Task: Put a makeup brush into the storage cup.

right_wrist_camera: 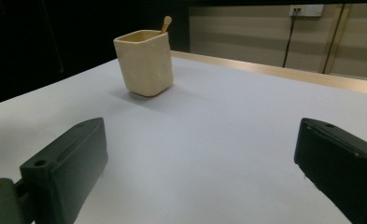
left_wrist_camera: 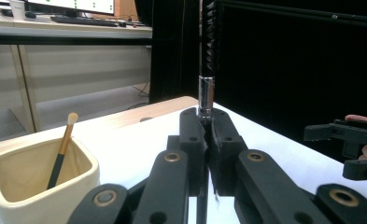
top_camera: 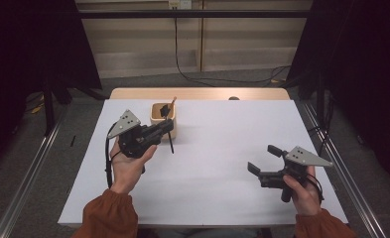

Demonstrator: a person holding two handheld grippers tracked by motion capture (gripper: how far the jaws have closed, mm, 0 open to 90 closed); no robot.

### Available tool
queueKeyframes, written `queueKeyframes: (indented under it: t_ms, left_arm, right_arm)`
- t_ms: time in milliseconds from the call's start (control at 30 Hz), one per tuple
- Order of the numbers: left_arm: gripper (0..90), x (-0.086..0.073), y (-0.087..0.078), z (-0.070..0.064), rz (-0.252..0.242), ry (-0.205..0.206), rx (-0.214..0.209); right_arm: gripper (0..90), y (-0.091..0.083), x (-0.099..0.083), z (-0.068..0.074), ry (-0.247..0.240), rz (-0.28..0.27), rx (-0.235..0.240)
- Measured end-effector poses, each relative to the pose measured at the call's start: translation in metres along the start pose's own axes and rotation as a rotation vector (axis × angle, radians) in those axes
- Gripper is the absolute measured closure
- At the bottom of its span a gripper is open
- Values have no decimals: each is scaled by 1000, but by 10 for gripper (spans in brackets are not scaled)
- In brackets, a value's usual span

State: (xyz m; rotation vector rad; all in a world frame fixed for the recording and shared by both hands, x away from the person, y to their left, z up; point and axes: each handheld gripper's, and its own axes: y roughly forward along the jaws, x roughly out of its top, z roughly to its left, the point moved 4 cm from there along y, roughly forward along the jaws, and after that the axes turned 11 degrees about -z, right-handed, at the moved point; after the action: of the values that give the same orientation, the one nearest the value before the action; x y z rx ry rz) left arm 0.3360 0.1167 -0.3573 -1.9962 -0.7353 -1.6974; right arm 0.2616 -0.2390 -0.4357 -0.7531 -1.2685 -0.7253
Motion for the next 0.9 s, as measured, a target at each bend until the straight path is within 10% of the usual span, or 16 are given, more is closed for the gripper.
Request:
queueKeyframes:
  t_ms: [900]
  left_arm:
    - [856, 12, -9, 29, -29, -6, 55]
  right_arm:
    - [17, -26, -19, -11, 9, 22, -32]
